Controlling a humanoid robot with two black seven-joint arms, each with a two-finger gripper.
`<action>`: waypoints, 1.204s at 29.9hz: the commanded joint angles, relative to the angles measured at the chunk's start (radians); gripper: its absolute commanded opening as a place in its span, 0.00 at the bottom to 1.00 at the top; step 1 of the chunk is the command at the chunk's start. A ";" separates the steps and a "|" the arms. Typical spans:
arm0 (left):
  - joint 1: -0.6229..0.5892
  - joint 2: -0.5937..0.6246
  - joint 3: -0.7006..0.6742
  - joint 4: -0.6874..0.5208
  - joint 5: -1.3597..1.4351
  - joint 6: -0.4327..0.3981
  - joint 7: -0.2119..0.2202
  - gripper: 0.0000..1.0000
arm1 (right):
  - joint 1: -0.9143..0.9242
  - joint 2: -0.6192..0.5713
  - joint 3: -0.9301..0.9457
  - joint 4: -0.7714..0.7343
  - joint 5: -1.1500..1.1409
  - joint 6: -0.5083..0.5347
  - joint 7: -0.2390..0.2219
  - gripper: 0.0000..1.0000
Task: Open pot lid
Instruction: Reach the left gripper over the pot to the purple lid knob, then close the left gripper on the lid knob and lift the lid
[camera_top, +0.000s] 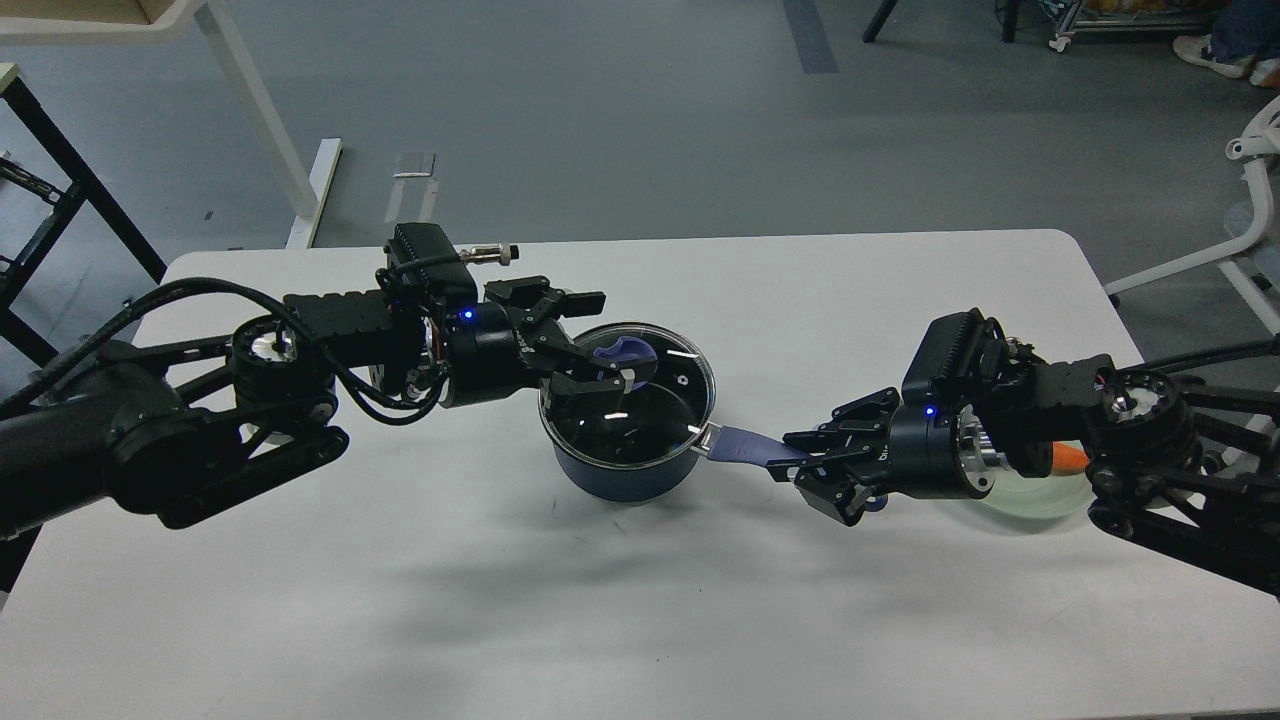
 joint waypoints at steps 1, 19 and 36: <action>0.001 -0.002 0.011 0.017 0.020 0.003 0.001 0.99 | -0.006 -0.002 0.000 -0.001 0.000 0.000 0.000 0.24; 0.005 -0.042 0.074 0.080 0.021 0.079 -0.002 0.99 | -0.007 0.012 0.000 -0.001 0.000 0.000 0.000 0.24; 0.004 -0.057 0.095 0.126 0.017 0.084 -0.009 0.70 | 0.001 0.018 -0.002 -0.002 0.000 0.000 0.003 0.24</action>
